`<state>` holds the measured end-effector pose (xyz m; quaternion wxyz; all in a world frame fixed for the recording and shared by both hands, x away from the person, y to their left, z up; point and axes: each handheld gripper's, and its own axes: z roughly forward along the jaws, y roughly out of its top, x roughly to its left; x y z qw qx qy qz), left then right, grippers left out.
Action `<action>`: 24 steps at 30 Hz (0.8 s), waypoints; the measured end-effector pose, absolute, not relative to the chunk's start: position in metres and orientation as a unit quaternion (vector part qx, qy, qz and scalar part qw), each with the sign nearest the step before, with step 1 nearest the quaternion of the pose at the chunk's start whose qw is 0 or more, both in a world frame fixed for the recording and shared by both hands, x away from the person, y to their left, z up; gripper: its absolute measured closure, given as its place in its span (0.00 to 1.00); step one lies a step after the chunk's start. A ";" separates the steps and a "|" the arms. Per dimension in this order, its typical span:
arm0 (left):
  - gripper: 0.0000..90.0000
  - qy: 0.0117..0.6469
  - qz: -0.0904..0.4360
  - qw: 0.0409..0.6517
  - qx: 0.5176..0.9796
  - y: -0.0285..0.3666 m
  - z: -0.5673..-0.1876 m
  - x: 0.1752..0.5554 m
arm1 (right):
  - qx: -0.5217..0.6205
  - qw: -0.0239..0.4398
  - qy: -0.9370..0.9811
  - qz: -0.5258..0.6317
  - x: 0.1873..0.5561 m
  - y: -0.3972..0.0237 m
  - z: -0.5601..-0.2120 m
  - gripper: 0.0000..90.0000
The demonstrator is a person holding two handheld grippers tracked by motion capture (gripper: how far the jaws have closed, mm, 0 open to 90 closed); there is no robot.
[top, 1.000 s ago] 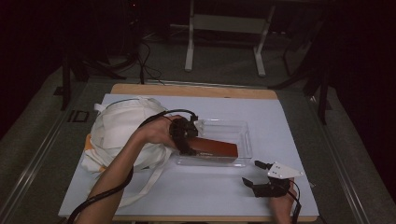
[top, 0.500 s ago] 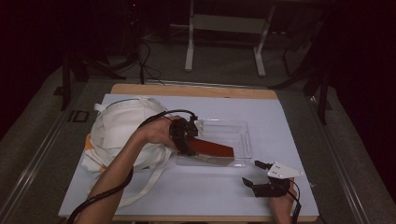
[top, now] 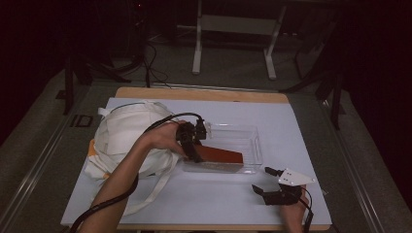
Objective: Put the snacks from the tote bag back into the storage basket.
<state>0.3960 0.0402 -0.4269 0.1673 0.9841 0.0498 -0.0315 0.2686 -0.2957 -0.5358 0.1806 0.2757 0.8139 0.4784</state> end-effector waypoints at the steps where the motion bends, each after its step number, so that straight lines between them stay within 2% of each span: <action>1: 0.40 0.053 -0.034 0.169 0.984 0.041 -0.426 0.396 | 0.276 0.180 0.814 0.479 0.269 -0.296 -0.536 0.18; 3: 0.40 0.052 -0.037 0.170 0.983 0.042 -0.425 0.396 | 0.276 0.180 0.814 0.479 0.269 -0.296 -0.536 0.18; 6: 0.45 0.045 -0.044 0.166 0.984 0.043 -0.425 0.394 | 0.276 0.181 0.814 0.478 0.269 -0.296 -0.536 0.18; 24: 0.41 0.082 0.034 0.164 0.982 0.062 -0.403 0.383 | 0.276 0.182 0.814 0.477 0.268 -0.295 -0.536 0.18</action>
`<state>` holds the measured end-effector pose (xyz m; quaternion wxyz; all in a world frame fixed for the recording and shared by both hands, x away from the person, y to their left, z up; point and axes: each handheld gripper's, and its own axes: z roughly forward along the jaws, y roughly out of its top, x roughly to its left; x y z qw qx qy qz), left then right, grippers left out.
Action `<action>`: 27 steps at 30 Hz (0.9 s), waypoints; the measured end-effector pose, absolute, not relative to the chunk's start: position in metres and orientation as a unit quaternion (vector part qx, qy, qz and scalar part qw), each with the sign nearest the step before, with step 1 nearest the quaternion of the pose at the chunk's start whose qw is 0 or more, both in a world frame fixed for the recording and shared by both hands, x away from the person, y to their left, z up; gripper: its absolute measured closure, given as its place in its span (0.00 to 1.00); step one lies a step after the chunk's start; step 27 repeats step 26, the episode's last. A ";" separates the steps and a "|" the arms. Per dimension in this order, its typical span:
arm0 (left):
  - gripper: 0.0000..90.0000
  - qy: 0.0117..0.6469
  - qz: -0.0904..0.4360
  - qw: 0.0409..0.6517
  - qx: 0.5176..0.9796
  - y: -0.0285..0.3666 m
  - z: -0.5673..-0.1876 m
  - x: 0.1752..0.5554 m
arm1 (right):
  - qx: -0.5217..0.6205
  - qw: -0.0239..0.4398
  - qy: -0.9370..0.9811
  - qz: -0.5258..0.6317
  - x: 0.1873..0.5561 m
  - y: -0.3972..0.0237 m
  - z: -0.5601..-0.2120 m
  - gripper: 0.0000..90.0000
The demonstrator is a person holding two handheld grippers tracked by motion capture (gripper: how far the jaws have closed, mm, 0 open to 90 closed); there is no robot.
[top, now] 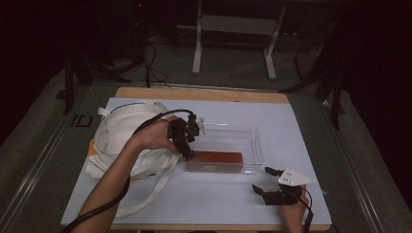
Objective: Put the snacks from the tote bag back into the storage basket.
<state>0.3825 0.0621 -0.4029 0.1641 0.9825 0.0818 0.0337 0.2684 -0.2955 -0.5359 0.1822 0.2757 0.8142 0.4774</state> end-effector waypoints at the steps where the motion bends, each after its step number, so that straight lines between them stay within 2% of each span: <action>1: 0.41 0.085 0.040 0.168 0.981 0.065 -0.401 0.380 | 0.275 0.182 0.814 0.478 0.268 -0.296 -0.536 0.18; 17: 0.39 0.164 0.074 0.218 0.959 0.110 -0.410 0.359 | 0.277 0.180 0.815 0.476 0.269 -0.295 -0.536 0.18; 27: 0.38 0.211 0.121 0.318 0.916 0.127 -0.417 0.321 | 0.278 0.177 0.815 0.476 0.269 -0.295 -0.536 0.18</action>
